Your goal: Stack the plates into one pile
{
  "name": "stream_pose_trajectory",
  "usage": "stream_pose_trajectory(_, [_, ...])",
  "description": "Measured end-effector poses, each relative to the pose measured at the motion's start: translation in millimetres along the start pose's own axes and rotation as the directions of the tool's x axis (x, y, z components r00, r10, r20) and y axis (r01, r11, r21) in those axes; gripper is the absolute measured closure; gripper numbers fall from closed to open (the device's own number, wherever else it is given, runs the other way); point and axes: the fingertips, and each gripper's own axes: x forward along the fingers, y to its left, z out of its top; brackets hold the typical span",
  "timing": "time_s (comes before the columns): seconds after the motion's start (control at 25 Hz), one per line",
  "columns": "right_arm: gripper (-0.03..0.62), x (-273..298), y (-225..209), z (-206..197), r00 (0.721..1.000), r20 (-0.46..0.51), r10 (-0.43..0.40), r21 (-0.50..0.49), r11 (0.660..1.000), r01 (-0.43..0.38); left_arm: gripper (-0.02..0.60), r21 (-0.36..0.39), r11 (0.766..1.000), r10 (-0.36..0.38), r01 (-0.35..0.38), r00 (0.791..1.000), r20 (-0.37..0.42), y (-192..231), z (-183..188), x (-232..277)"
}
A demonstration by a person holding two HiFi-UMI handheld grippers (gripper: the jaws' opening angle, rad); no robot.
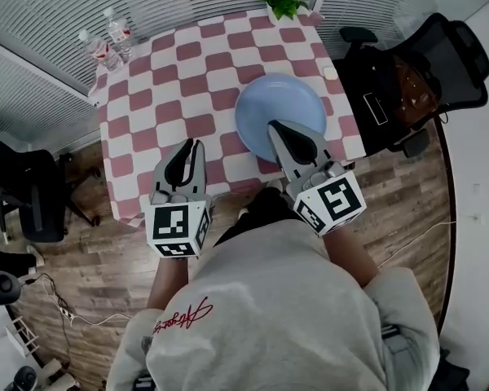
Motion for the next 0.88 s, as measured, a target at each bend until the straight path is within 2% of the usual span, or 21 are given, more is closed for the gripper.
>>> stream_pose_trajectory(0.24, [0.583, 5, 27, 43, 0.996, 0.075, 0.038, -0.026, 0.999, -0.036, 0.529, -0.008, 1.0, -0.027, 0.028, 0.998, 0.064, 4, 32, -21])
stream_pose_trajectory(0.44, [0.583, -1, 44, 72, 0.989, 0.133, 0.065, -0.049, 0.997, -0.059, 0.529, 0.017, 1.0, -0.021, 0.019, 0.993, 0.112, 5, 49, -36])
stream_pose_trajectory(0.68, [0.583, -1, 57, 81, 0.986, 0.148, 0.083, -0.052, 0.996, -0.076, 0.529, 0.054, 0.999, -0.006, -0.004, 0.985, 0.172, 10, 65, -56])
stream_pose_trajectory(0.88, [0.583, -2, 64, 85, 0.984, 0.152, 0.093, -0.067, 0.994, -0.084, 0.529, 0.04, 0.999, -0.021, 0.012, 0.975, 0.22, 6, 81, -69])
